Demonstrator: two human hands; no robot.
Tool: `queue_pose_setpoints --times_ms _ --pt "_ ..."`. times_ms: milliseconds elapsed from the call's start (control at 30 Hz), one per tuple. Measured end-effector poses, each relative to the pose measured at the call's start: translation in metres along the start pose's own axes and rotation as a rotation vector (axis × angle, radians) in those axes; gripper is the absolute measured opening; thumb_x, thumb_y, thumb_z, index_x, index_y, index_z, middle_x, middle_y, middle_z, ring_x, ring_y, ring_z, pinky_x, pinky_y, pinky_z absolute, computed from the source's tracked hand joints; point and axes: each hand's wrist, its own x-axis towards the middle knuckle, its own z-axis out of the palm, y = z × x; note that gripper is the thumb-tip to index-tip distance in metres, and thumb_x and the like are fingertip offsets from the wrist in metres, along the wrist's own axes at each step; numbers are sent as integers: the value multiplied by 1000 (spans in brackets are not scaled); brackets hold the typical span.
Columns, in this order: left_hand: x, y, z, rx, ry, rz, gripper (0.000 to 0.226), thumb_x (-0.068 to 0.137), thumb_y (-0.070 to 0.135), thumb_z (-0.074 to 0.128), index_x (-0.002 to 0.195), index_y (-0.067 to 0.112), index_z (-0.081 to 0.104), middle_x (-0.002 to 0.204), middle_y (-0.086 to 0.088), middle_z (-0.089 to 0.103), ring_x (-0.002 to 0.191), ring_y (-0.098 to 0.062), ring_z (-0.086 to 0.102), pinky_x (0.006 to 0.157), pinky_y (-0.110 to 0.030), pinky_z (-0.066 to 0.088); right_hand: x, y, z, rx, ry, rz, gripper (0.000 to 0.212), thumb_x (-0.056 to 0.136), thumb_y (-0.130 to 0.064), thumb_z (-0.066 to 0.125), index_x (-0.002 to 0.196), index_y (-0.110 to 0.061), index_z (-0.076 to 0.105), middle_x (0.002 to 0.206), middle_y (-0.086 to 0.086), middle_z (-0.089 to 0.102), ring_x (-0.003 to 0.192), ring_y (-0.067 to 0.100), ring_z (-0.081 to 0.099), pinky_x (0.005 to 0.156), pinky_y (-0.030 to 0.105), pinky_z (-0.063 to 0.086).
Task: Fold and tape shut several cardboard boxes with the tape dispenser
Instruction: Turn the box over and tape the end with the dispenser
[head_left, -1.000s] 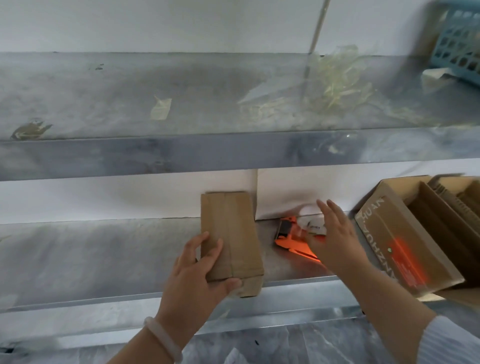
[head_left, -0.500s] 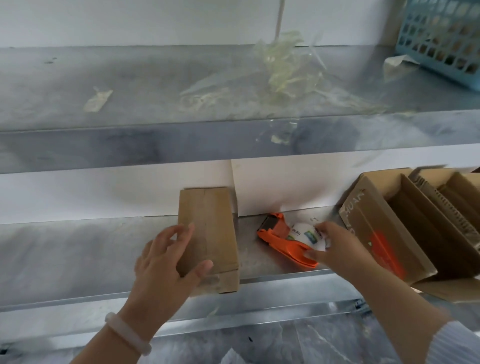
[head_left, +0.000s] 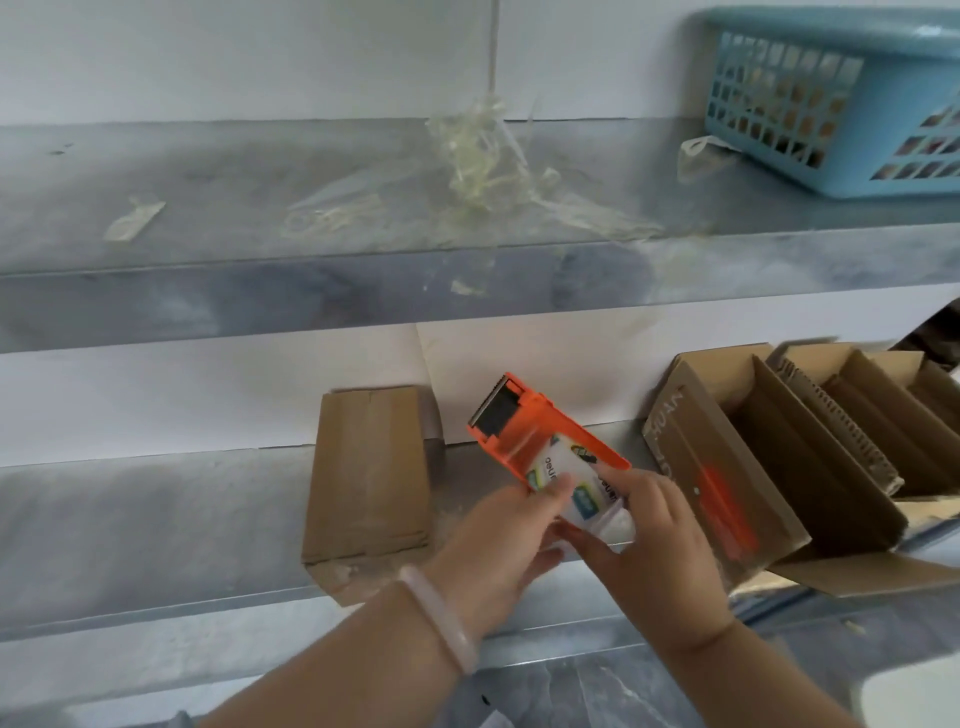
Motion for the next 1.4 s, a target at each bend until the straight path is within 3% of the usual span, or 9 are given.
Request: queue_pose_setpoints --times_ms 167,367,467,600,733,967,1100,1300,1400 --pt "11 3 10 -168 57 13 48 83 41 70 117 7 65 104 -15 73 98 -28 70 86 -40 57 -7 6 -1 -10 26 -201 64 64 -19 89 117 -15 53 107 7 65 103 27 62 94 27 47" --pt "16 6 -3 2 78 46 39 85 36 70 114 11 66 104 -13 73 99 -29 70 92 -49 54 -16 5 -14 132 -64 -233 46 92 -43 58 132 -20 50 127 -2 60 125 13 52 107 26 40" --pt "15 9 -12 -22 54 27 30 94 26 60 116 7 63 105 -16 73 101 -30 69 94 -50 53 4 -2 -29 221 65 115 40 99 -40 45 134 -24 48 133 -5 52 125 14 49 104 32 39" --pt "7 11 -21 -118 -65 8 32 99 22 50 123 2 56 113 -21 69 109 -34 66 98 -49 50 46 -3 -35 843 -325 928 33 102 -34 46 133 -24 53 117 4 67 107 22 65 90 38 53" --pt "3 12 -29 -173 -138 21 43 92 27 54 126 1 56 120 -25 65 112 -36 63 97 -47 51 51 -13 -36 1331 -611 883 40 104 -27 40 130 -1 55 103 14 72 91 29 70 77 39 59" --pt "-4 11 -39 -234 -205 97 70 78 42 69 130 -2 54 131 -27 57 123 -38 55 93 -42 54 48 -22 -28 1953 -744 687 43 106 -18 33 145 0 35 126 26 61 109 35 66 91 47 53" --pt "-7 22 -52 -200 -28 222 59 83 48 51 125 8 60 119 -11 69 110 -21 65 91 -32 54 58 -5 -36 1657 -698 648 87 67 -21 90 143 -22 49 125 20 63 95 27 70 74 38 59" --pt "-18 63 -75 -242 -22 192 51 92 42 52 125 5 62 97 -14 69 87 -27 66 77 -41 57 68 0 -48 1214 -924 404 86 73 -30 85 147 -32 42 142 10 54 125 33 56 93 38 52" --pt "-24 68 -81 -201 -42 160 37 97 27 51 123 2 61 80 -10 67 76 -26 66 75 -42 56 70 -6 -49 1189 -941 317 70 82 -11 75 141 -37 48 142 6 54 126 28 55 94 35 52"
